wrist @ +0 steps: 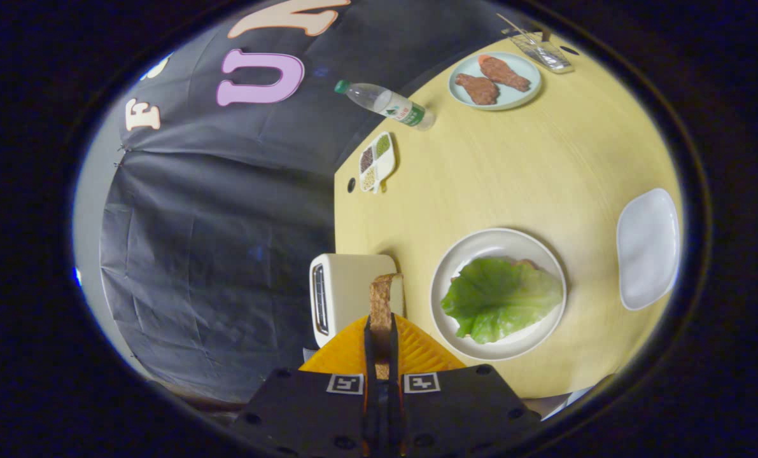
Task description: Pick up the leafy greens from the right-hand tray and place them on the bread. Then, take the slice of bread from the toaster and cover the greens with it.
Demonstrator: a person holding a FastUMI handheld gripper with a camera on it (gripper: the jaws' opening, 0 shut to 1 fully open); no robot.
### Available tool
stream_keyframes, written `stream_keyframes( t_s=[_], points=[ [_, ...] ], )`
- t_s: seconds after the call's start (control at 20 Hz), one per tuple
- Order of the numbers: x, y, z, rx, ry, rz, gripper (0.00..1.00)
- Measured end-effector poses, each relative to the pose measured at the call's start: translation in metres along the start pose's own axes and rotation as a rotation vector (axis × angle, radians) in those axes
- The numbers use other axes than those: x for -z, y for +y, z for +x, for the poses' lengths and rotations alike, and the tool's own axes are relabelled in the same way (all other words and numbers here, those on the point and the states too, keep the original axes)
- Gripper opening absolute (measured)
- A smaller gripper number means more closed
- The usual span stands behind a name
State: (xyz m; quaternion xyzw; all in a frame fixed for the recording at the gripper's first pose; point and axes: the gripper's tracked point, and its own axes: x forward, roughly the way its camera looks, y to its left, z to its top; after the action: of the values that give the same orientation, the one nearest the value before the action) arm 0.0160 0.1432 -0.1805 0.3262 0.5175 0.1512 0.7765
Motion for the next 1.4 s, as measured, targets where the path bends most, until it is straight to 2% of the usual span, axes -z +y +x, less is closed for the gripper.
stream_keyframes(
  t_s=[0.35,0.55,0.75,1.05,1.1,1.4],
  points=[
    [-0.002,-0.081,0.031,0.124,0.04,0.059,0.09],
    [0.0,-0.126,0.041,0.276,0.061,0.013,0.09],
    [0.0,-0.142,0.047,0.351,0.039,-0.041,0.09],
    [-0.001,-0.151,0.05,0.448,-0.022,-0.195,0.29],
    [-0.002,-0.154,0.05,0.479,-0.035,-0.232,0.3],
    [-0.016,-0.152,0.032,0.605,-0.179,-0.395,0.72]
  ],
)
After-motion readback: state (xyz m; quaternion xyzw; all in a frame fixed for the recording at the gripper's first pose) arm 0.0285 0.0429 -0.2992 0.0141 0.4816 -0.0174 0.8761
